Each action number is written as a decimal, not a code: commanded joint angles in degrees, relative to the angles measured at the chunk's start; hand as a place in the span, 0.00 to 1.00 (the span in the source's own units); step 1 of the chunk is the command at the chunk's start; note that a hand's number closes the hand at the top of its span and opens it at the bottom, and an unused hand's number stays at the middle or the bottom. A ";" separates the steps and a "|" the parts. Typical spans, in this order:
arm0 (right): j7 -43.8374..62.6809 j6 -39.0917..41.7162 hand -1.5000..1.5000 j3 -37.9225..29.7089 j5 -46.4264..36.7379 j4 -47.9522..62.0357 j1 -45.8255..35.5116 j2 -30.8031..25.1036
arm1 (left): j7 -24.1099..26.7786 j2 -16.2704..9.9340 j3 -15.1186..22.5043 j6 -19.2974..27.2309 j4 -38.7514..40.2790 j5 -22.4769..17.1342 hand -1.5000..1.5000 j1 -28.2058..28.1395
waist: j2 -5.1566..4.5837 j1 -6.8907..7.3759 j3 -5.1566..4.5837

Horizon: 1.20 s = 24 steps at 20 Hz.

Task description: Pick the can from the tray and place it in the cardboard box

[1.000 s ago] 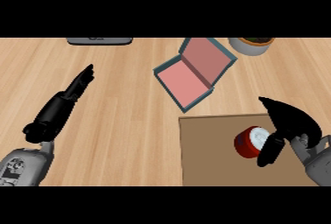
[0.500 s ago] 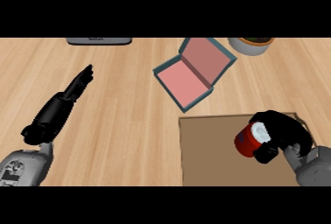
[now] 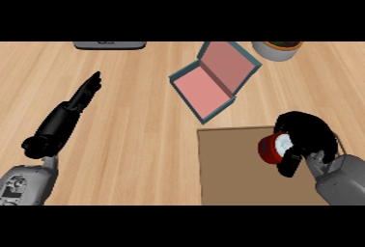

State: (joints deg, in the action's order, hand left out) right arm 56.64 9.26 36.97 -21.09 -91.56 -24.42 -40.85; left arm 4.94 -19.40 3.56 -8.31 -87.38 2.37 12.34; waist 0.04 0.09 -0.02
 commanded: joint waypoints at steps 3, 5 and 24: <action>2.98 -1.02 1.00 5.37 -8.56 3.65 -12.52 14.87 | 0.10 1.37 2.13 -1.14 0.55 0.98 0.50 2.74 | -0.89 3.77 -0.04; -0.17 -2.44 1.00 6.76 -9.98 5.65 -16.90 20.09 | -0.65 2.05 3.13 -2.34 -0.57 -0.08 0.50 3.84 | -1.72 7.83 0.00; 5.01 -27.65 1.00 -1.13 -25.72 40.22 -51.15 40.78 | -2.82 4.56 3.58 -0.15 2.25 1.87 0.50 8.43 | -1.32 5.58 -0.09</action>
State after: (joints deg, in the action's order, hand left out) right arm 56.84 -10.12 39.84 -45.22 -56.59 -71.92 -1.09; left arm 3.27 -16.05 7.08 -9.83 -85.05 3.79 19.77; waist -1.43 6.73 -0.17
